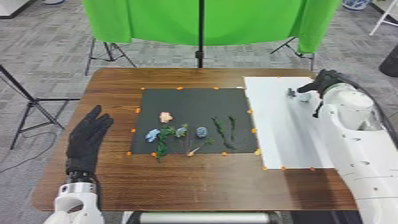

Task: Arrange flowers

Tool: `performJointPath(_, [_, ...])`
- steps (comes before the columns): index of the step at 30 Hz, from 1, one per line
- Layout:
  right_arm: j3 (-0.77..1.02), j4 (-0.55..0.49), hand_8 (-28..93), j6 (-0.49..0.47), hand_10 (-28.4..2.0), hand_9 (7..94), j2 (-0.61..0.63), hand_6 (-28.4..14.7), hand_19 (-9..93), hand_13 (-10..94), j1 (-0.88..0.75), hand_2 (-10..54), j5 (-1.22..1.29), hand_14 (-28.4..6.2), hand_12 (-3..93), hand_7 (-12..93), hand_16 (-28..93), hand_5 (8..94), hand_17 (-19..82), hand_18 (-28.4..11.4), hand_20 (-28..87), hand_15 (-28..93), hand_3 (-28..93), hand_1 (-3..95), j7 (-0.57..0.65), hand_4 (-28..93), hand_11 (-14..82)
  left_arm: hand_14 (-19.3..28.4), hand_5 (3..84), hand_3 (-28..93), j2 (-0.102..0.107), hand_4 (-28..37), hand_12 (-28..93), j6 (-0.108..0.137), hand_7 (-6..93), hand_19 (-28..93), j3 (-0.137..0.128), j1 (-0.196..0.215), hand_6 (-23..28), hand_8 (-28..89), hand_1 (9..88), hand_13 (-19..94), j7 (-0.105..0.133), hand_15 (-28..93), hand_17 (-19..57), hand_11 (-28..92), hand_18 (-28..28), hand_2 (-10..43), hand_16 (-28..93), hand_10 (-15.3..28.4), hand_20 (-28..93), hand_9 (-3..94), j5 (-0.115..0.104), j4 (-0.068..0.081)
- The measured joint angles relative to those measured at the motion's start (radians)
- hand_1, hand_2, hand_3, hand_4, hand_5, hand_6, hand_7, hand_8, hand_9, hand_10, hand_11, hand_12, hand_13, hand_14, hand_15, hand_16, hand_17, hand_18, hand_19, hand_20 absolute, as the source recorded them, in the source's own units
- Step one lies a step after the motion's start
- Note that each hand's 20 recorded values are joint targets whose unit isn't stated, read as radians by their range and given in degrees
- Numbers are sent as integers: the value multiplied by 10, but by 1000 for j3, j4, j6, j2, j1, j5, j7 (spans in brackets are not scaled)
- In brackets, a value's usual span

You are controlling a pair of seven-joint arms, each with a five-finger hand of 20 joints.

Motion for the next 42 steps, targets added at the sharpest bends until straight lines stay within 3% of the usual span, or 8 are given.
performJointPath(7, [23,33,-83,22,-115,802,-46,23,932,907,-32,-95,-30,-25,230,148,326,605,627,-118,570,585,570,386,-19,-150,232,146,406,685,1,-214,142,0,96,20,1,-1,30,-45,233,361,-3,108,79,141,118,-35,50,118,217,407,0,0])
performJointPath(10, [30,52,-93,87,-106,824,-56,30,932,914,-47,-95,-36,-21,229,168,327,629,636,-118,577,585,587,403,-37,-165,241,146,406,683,1,-215,142,-1,96,20,1,-1,30,-45,233,361,-4,107,79,141,118,-34,50,118,217,407,0,0])
performJointPath(14, [31,69,22,214,-100,872,-62,39,932,930,-78,-93,-52,-13,232,194,328,703,647,-113,579,583,518,487,-68,-175,253,147,406,683,1,-214,142,-2,96,21,1,-1,30,-45,233,361,-5,107,78,141,119,-34,50,119,217,407,0,0])
performJointPath(20, [23,74,56,281,-88,906,-58,49,932,937,-100,-45,-91,-6,241,210,321,781,661,-110,583,596,466,571,-106,-170,276,146,406,685,2,-213,142,-2,97,21,1,-1,30,-45,232,361,-5,107,78,141,119,-34,50,118,216,407,0,1])
performJointPath(24, [5,71,62,278,-94,878,-45,31,932,935,-101,-88,-92,-4,238,194,339,744,651,-108,583,579,531,493,-118,-147,261,146,407,685,2,-214,142,-2,97,20,1,-1,29,-45,232,361,-4,107,79,141,118,-35,49,119,216,407,0,1])
performJointPath(27, [-2,57,-81,251,-123,799,-36,-1,932,909,-102,-95,-90,-14,214,163,340,644,622,-116,553,548,611,371,-121,-131,206,146,407,685,2,-214,142,-2,97,20,1,-1,29,-45,232,361,-4,107,79,141,118,-35,49,119,216,408,0,1])
performJointPath(35, [-31,-30,-48,-71,-174,681,-22,-80,932,897,-62,-95,-14,-23,173,76,339,536,610,-116,517,525,562,309,34,-107,115,145,408,686,1,-213,142,-3,96,20,0,-1,30,-45,233,361,-2,108,78,141,119,-35,49,118,216,408,0,1])
performJointPath(42, [-57,-25,-39,21,-180,693,-15,-75,932,908,-44,-95,28,-20,166,73,331,505,624,-108,500,522,543,327,39,-116,111,146,408,686,1,-211,142,-3,97,21,-1,0,30,-45,233,362,-2,108,78,141,119,-36,49,119,216,408,0,0])
